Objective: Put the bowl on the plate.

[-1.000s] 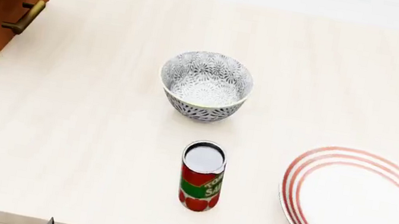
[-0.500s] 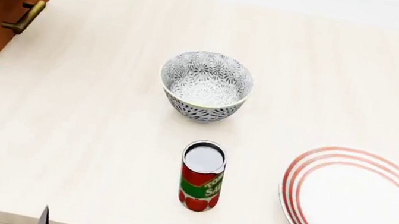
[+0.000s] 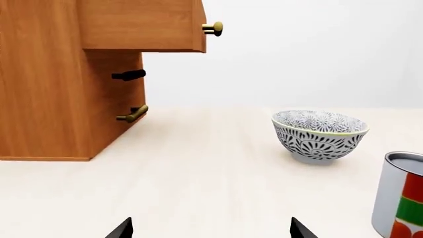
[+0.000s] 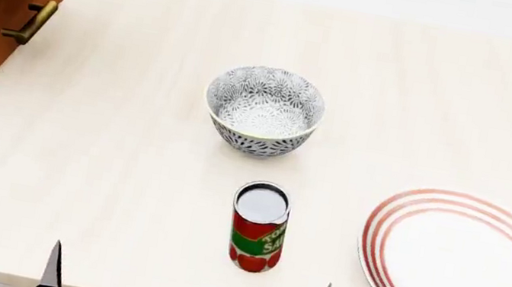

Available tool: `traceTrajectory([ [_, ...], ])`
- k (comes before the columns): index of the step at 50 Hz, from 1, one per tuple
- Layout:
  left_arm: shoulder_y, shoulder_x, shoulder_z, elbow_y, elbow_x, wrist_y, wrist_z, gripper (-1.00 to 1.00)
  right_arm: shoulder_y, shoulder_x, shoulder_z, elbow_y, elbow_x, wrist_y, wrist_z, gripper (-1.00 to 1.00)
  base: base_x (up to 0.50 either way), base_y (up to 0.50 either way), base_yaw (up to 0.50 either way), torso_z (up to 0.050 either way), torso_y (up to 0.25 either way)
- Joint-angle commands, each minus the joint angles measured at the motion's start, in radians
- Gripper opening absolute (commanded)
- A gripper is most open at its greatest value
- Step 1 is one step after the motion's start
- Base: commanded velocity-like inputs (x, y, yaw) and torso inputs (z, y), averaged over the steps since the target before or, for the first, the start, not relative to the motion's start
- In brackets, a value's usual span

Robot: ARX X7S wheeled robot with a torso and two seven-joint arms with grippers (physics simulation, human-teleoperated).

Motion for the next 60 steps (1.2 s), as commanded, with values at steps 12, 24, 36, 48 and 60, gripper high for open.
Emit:
traceTrajectory([
  [12,-0.003,-0.023,0.018,0.021,-0.022,-0.006,-0.025,1.00,-0.011,0.030,0.008,-0.061,0.067,0.004,-0.020,1.00,0.18,-0.01,0.00,0.000,0.000],
  [24,-0.006,-0.030,0.028,0.002,-0.031,0.013,-0.030,1.00,-0.014,0.045,0.006,-0.066,0.089,0.003,-0.011,1.00,0.22,-0.03,0.00,0.000,0.000],
  [36,-0.005,-0.038,0.038,0.004,-0.037,0.014,-0.039,1.00,-0.023,0.059,0.006,-0.092,0.123,0.007,-0.008,1.00,0.22,-0.03,0.00,0.000,0.000],
  [48,-0.002,-0.046,0.047,0.018,-0.040,0.008,-0.052,1.00,-0.026,0.066,0.010,-0.079,0.152,-0.012,-0.023,1.00,0.22,-0.03,0.00,0.000,0.000],
  [60,-0.007,-0.053,0.051,0.006,-0.045,0.019,-0.062,1.00,-0.026,0.075,0.002,-0.094,0.167,0.015,-0.018,1.00,0.22,-0.03,0.00,0.000,0.000],
])
